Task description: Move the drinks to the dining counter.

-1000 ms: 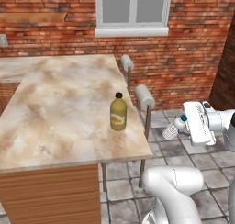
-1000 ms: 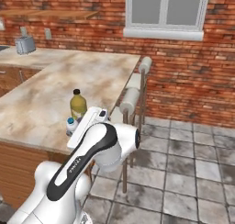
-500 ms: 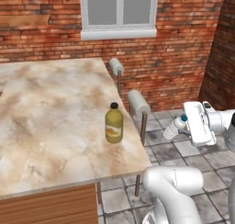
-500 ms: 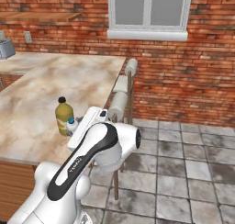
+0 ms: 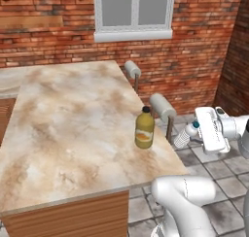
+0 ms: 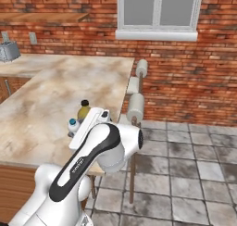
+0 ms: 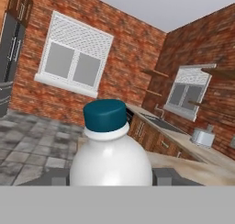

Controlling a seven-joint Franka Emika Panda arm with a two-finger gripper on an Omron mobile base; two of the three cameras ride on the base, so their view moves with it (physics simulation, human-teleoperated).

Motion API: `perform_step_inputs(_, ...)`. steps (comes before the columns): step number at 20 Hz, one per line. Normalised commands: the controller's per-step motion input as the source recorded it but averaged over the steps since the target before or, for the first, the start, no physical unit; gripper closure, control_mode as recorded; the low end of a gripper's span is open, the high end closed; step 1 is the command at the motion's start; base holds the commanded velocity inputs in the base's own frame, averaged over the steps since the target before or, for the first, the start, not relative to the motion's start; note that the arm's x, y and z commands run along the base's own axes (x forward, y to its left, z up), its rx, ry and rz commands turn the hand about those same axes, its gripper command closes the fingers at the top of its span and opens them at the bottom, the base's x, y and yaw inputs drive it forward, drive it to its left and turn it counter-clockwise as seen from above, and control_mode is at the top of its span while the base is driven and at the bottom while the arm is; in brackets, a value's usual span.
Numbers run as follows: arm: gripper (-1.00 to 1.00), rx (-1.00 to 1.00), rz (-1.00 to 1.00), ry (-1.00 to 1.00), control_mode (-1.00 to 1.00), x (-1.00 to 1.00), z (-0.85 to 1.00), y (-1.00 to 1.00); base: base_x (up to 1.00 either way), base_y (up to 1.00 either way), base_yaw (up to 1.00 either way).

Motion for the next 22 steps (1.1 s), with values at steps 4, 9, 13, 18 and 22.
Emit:
perform_step_inputs(4, 1.00, 0.00, 0.00, 0.00, 1.00, 0.00, 0.00, 0.00, 0.09, 0.23, -0.07)
perform_step_inputs(9, 1.00, 0.00, 0.00, 0.00, 1.00, 0.00, 0.00, 0.00, 0.04, 0.00, 0.00)
perform_step_inputs(13, 1.00, 0.00, 0.00, 0.00, 1.00, 0.00, 0.00, 0.00, 0.00, 0.00, 0.00)
perform_step_inputs(18, 1.00, 0.00, 0.00, 0.00, 1.00, 0.00, 0.00, 0.00, 0.00, 0.00, 0.00)
perform_step_inputs(22, 1.00, 0.00, 0.00, 0.00, 1.00, 0.00, 0.00, 0.00, 0.00, 0.00, 0.00)
